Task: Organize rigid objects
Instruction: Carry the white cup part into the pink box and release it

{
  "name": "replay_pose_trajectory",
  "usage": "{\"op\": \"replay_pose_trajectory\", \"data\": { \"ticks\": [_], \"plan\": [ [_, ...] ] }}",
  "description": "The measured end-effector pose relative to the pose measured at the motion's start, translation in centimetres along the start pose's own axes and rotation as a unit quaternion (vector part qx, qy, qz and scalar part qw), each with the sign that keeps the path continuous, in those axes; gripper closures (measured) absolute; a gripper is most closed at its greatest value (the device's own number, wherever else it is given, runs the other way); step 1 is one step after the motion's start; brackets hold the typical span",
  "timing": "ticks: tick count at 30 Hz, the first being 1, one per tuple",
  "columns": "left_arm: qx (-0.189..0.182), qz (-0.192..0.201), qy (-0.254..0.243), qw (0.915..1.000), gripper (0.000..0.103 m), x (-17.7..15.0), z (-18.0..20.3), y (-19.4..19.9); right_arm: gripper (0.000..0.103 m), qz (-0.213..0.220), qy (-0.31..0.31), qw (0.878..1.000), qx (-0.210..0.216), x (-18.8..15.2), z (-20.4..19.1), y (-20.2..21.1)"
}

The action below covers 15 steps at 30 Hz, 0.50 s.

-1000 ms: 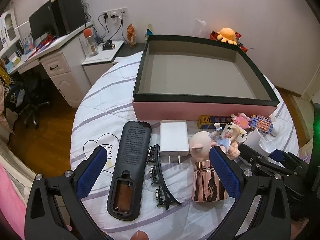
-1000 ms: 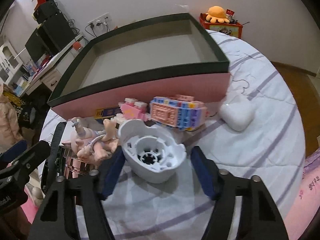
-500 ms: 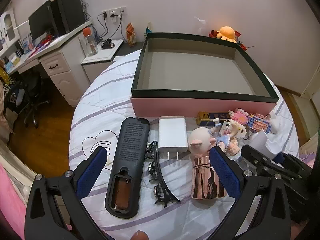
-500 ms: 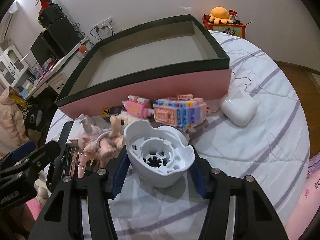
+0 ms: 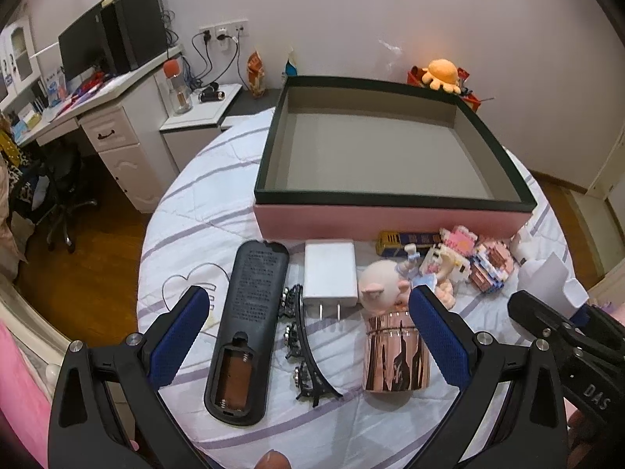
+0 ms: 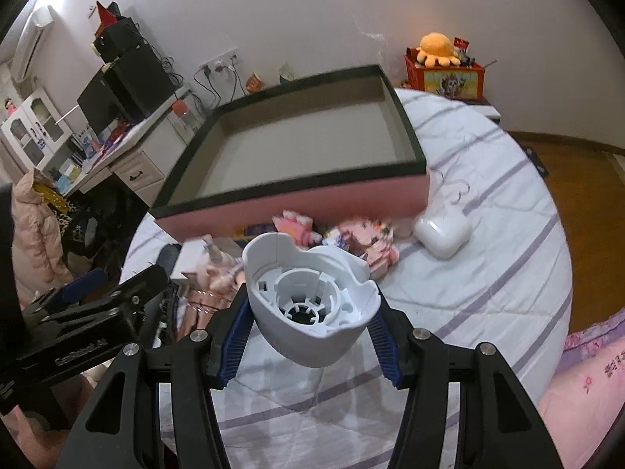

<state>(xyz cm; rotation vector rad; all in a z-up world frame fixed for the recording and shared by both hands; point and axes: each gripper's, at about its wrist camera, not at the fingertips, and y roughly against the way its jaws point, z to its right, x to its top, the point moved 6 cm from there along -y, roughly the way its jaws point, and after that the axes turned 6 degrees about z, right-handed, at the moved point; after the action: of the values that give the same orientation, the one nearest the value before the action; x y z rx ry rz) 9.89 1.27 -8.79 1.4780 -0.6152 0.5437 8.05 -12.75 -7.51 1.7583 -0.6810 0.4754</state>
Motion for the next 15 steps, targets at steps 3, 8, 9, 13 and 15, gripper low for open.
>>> {"op": "replay_pose_trajectory", "data": {
  "ticks": [3, 8, 9, 13, 15],
  "plan": [
    [0.001, 0.005, 0.0, 1.0, 0.0, 0.8, -0.1, 0.0, 0.046, 0.008, 0.006, 1.0, 0.001, 0.6, -0.2, 0.4],
    [0.001, 0.023, 0.004, 0.9997, 0.0, 3.3, -0.1, -0.2, 0.046, 0.04, 0.029, 0.999, 0.004, 4.0, -1.0, 1.0],
    [0.0, 0.026, 0.003, 0.9997, 0.0, 4.1, -0.1, -0.4, 0.046, 0.05, 0.038, 0.998, 0.002, 5.3, -1.2, 0.9],
    [0.002, 0.037, 0.007, 0.9993, 0.0, 6.5, -0.1, -1.3, 0.046, 0.067, 0.063, 0.996, -0.007, 8.5, -1.6, -0.4],
    [0.004, 0.041, 0.011, 0.9991, 0.0, 7.8, -0.3, -2.1, 0.046, 0.066, 0.071, 0.995, -0.011, 10.0, -1.6, -1.8]
  ]
}}
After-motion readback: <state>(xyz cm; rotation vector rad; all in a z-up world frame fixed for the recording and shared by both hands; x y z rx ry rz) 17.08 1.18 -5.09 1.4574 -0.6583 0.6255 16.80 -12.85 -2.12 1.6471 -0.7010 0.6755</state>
